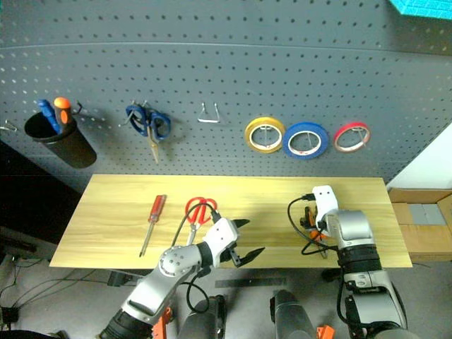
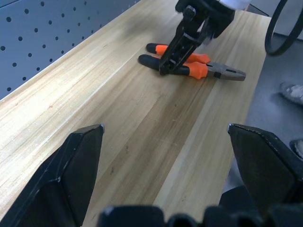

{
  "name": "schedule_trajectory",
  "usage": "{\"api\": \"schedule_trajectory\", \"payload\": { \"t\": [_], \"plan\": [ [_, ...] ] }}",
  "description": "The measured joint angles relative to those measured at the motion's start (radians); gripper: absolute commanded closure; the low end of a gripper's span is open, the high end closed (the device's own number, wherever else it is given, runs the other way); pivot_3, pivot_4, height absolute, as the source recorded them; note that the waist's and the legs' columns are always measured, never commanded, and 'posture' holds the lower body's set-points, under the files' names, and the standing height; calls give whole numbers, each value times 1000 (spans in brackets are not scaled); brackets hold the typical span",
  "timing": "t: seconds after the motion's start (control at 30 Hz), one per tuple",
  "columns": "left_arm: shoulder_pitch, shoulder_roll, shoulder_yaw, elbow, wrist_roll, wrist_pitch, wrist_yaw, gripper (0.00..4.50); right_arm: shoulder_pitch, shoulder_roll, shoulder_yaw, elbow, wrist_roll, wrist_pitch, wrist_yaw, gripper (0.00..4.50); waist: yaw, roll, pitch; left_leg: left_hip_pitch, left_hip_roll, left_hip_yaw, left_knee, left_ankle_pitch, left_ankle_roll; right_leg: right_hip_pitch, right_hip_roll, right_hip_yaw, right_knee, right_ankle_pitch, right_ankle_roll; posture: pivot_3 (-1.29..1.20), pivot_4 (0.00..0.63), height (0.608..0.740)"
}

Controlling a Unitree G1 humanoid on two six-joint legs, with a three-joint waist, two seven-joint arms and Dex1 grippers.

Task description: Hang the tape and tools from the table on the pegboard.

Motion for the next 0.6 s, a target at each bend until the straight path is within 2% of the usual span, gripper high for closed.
{"api": "schedule_trajectory", "payload": {
  "t": [0.17, 0.2, 0.27, 0.33, 0.37, 0.6],
  "plan": [
    [10, 7, 2, -10, 0, 5, 2, 0, -47, -1, -5, 105, -1, -20, -5, 37, 2, 0, 2, 0, 0, 0, 0, 0, 0, 0, 0, 0, 0, 0, 0, 76, 275, 740],
    [10, 7, 3, -10, 0, 7, 2, 0, -51, -1, -9, 119, -1, -22, -8, 431, 3, 0, 2, 0, 0, 0, 0, 0, 0, 0, 0, 0, 0, 0, 0, 77, 275, 740],
    [10, 7, 6, -10, 0, 12, 3, 0, -65, -2, -9, 145, -3, -35, -11, 904, 3, 0, 2, 0, 0, 0, 0, 0, 0, 0, 0, 0, 0, 0, 0, 77, 271, 740],
    [10, 6, 6, -10, 0, 15, 3, 0, -66, -3, -6, 153, -6, -50, -6, 1641, 3, 0, 2, 0, 0, 0, 0, 0, 0, 0, 0, 0, 0, 0, 0, 77, 268, 740],
    [10, 6, 6, -10, 0, 16, 3, 0, -67, -3, -6, 155, -7, -55, -5, 1765, 3, 0, 2, 0, 0, 0, 0, 0, 0, 0, 0, 0, 0, 0, 0, 77, 267, 740],
    [-4, 2, 6, -10, 0, 17, 3, 0, -67, -18, 24, 172, -11, -104, 24, 1764, 3, 0, 2, 0, 0, 0, 0, 0, 0, 0, 0, 0, 0, 0, 0, 72, 237, 740]
  ]
}}
